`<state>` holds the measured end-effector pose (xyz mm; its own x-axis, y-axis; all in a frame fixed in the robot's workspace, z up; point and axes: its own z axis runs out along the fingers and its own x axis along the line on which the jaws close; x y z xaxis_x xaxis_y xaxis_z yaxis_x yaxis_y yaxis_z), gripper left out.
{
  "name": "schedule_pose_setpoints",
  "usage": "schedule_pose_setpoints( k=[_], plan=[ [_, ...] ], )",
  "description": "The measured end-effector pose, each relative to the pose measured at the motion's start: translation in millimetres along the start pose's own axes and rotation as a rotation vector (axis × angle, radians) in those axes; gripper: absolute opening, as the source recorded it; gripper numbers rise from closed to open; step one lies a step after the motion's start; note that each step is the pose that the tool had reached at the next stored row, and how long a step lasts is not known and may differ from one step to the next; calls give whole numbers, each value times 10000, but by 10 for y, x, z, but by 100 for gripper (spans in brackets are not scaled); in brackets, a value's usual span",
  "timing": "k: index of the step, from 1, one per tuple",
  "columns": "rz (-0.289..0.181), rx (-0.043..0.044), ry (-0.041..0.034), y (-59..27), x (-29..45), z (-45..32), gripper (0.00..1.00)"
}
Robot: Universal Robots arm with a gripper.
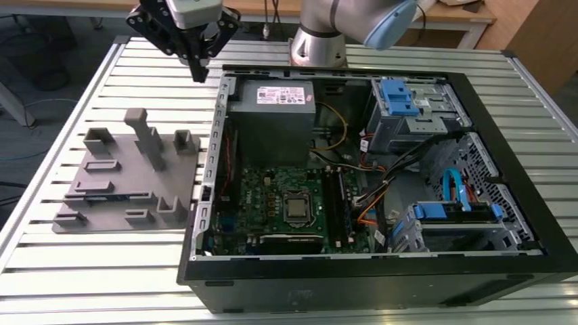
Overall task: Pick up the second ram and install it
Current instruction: 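Reach for the second ram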
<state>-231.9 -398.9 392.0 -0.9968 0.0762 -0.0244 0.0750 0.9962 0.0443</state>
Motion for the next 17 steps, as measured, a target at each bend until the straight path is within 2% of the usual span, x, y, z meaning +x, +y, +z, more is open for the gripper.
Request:
schedule_pose_setpoints(
  k=[6, 17],
  plan=[
    [1, -1, -1, -10, 133, 2, 11],
    [1, -1, -1, -26, 323, 16, 11]
  ],
)
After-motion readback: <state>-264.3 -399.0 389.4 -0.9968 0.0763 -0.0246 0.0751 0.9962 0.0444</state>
